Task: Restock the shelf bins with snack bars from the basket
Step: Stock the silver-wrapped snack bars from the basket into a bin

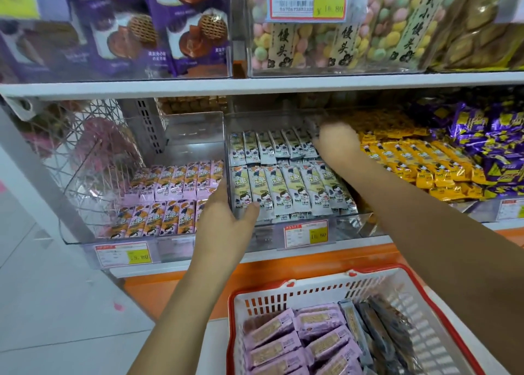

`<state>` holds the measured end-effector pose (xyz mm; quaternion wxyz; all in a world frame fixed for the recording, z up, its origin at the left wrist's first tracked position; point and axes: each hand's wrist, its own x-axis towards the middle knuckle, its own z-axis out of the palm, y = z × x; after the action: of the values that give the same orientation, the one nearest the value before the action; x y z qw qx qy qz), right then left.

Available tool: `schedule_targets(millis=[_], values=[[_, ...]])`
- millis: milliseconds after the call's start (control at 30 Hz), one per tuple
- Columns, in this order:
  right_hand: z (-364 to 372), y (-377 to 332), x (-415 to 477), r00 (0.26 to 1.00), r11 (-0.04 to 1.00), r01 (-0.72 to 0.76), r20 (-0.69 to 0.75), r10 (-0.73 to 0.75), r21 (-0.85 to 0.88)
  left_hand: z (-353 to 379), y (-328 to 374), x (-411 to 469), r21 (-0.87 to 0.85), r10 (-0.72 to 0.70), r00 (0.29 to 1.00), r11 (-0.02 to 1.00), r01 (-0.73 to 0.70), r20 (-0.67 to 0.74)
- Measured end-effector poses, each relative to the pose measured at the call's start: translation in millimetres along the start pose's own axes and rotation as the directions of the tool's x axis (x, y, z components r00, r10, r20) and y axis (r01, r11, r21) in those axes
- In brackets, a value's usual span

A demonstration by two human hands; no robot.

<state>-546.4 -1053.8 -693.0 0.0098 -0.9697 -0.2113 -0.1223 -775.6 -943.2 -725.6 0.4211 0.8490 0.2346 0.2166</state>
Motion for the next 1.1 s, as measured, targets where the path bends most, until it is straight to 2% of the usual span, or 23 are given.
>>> schedule_targets(millis=[100, 200, 433, 700, 900, 1033, 1100], values=[[-4, 5, -5, 0.991, 0.999, 0.033, 0.128, -0.03, -0.018, 1, -4, 2, -0.008, -0.008, 1.0, 1.0, 0.008, 0.013], [-13, 5, -6, 0.969, 0.986, 0.101, 0.239, -0.066, -0.136, 0, -5, 2, -0.007, -0.002, 1.0, 1.0, 0.002, 0.022], [-9, 12, 0, 0.988, 0.958, 0.099, 0.141, -0.063, -0.269, -1, -1, 1, 0.024, 0.028, 1.0, 0.999, -0.028, 0.011], [-1, 19, 8, 0.987, 0.922, 0.162, 0.058, -0.151, -0.352, -2, -2, -7, 0.098, 0.05, 0.999, 0.994, -0.048, -0.016], [-9, 27, -8, 0.985, 0.959, 0.144, 0.127, -0.116, -0.244, -5, -1, -22, 0.19, 0.147, 0.988, 0.972, -0.137, -0.043], [-21, 34, -45, 0.98, 0.985, 0.17, -0.099, -0.173, -0.037, -6, 7, -45, 0.209, 0.325, 0.942, 0.93, -0.302, -0.088], [-24, 41, -73, 0.949, 0.967, 0.233, -0.24, -0.203, 0.104, -3, 8, -57, 0.158, 0.396, 0.917, 0.909, -0.385, -0.043]])
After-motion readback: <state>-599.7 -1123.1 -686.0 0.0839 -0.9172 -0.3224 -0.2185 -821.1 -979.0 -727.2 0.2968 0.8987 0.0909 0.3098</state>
